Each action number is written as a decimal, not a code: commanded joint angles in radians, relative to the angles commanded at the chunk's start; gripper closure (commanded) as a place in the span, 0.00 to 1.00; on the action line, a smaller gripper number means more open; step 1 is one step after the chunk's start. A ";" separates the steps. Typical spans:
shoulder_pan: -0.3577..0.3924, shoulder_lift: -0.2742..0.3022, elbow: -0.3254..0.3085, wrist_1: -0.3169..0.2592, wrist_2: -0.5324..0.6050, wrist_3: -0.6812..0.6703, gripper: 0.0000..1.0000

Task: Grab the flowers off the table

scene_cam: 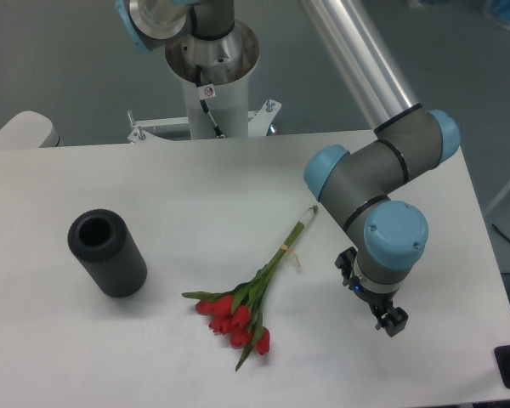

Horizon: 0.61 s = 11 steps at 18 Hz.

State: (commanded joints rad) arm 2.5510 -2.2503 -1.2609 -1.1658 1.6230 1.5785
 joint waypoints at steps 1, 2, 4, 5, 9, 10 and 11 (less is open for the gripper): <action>0.002 0.003 -0.009 0.003 -0.002 -0.002 0.00; 0.000 0.005 -0.012 0.006 0.000 -0.005 0.00; 0.000 0.011 -0.024 0.008 0.002 -0.008 0.00; -0.002 0.015 -0.028 0.008 -0.003 -0.009 0.00; -0.002 0.047 -0.072 -0.002 -0.003 -0.015 0.00; -0.002 0.058 -0.086 -0.005 -0.002 -0.017 0.00; -0.005 0.070 -0.103 -0.008 -0.002 -0.017 0.00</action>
State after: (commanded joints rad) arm 2.5464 -2.1799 -1.3635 -1.1735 1.6214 1.5616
